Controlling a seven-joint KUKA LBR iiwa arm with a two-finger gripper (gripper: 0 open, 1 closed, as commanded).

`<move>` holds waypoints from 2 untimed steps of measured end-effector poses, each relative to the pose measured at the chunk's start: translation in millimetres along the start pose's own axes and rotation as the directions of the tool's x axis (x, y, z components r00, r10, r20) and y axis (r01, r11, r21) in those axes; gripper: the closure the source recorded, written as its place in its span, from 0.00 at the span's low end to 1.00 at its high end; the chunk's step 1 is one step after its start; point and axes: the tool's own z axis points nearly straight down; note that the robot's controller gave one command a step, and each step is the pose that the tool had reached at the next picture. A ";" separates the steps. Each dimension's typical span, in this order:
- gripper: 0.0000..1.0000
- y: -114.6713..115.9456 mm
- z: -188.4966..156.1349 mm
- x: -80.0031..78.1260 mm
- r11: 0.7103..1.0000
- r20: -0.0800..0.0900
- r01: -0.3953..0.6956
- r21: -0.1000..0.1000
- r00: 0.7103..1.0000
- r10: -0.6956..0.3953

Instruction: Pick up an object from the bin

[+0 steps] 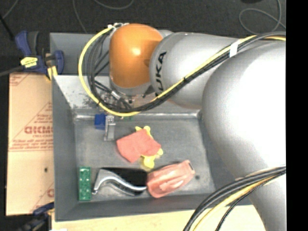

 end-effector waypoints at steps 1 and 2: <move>0.00 -0.8 -5.4 -1.9 1.000 0.008 -0.003 -0.001 1.000 0.003; 0.00 -19.0 63.5 -7.3 1.000 0.013 -0.028 -0.005 1.000 0.028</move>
Offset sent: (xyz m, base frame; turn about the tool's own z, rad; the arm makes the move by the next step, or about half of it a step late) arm 0.0042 -0.0228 -0.0810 0.0314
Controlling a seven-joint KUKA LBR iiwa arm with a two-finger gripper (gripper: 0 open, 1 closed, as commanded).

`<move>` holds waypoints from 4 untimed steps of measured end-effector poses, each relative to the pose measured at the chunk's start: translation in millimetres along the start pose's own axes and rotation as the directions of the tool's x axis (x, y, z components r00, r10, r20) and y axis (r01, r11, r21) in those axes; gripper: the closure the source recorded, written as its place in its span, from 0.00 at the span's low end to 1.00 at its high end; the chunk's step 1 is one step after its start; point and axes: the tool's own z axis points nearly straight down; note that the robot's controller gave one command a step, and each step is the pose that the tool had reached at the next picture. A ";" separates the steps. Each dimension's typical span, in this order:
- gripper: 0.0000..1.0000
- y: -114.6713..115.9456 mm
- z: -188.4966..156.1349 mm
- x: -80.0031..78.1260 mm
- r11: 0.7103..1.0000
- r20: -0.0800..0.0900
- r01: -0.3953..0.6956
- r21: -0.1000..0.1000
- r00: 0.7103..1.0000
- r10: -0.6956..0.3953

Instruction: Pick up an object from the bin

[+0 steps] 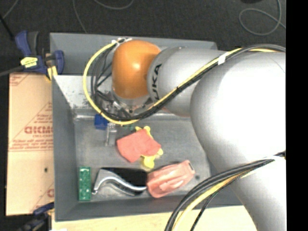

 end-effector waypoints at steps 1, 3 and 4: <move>0.00 1.9 -13.2 0.6 1.000 0.000 -0.006 0.001 1.000 0.006; 0.00 -42.1 0.2 60.9 0.919 0.001 0.395 0.000 0.919 -0.395; 1.00 -99.0 13.6 44.2 0.939 0.008 0.343 0.003 0.939 -0.343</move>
Offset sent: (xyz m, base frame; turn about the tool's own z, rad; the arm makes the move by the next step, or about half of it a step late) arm -0.0741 -0.0355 0.0126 -0.5119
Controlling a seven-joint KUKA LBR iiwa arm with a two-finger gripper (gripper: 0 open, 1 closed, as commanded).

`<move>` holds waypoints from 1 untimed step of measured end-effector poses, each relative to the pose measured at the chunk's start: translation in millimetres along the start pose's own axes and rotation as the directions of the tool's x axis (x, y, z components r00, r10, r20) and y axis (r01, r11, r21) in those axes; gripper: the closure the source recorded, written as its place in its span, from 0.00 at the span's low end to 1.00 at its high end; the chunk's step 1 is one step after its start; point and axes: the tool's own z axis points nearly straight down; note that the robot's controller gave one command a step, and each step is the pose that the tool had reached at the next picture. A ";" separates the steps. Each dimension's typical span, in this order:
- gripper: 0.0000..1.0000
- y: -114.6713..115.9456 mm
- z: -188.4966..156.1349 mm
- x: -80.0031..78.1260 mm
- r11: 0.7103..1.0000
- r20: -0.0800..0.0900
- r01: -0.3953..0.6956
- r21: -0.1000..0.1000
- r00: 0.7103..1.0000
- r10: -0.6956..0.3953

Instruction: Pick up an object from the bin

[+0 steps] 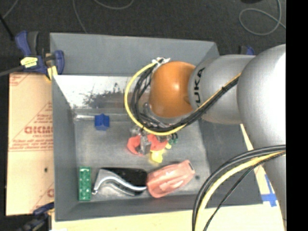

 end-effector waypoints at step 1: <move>1.00 0.4 -0.1 -0.1 1.000 0.000 -0.001 0.000 1.000 0.001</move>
Offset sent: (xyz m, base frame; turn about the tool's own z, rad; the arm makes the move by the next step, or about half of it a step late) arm 0.0001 -0.0002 0.0210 0.0000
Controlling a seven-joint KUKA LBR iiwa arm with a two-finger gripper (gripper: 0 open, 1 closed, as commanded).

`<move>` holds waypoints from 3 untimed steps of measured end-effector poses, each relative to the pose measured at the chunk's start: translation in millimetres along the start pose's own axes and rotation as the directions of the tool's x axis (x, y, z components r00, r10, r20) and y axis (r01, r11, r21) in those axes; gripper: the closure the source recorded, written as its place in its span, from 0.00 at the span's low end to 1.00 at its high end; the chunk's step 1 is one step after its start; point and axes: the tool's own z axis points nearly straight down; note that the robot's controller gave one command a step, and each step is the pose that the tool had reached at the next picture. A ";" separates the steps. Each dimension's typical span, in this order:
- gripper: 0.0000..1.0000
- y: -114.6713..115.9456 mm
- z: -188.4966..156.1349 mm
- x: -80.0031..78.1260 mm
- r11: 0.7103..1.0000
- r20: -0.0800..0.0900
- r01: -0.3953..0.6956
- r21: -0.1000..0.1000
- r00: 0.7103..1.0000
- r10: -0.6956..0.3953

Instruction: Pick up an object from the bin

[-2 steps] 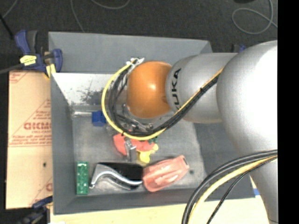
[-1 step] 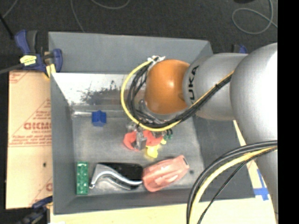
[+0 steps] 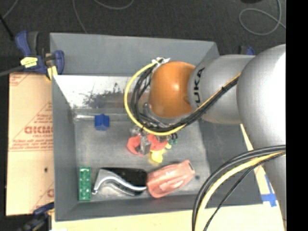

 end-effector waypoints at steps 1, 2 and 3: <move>1.00 0.2 -2.6 0.4 1.000 0.000 0.000 0.000 1.000 0.000; 1.00 -0.1 -8.1 0.0 1.000 0.001 -0.001 0.000 1.000 0.001; 1.00 -0.3 -12.8 -0.4 1.000 0.001 -0.002 0.000 1.000 0.002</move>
Offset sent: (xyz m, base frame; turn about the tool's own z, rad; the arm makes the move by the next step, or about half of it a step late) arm 0.0001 0.0001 0.0175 0.0000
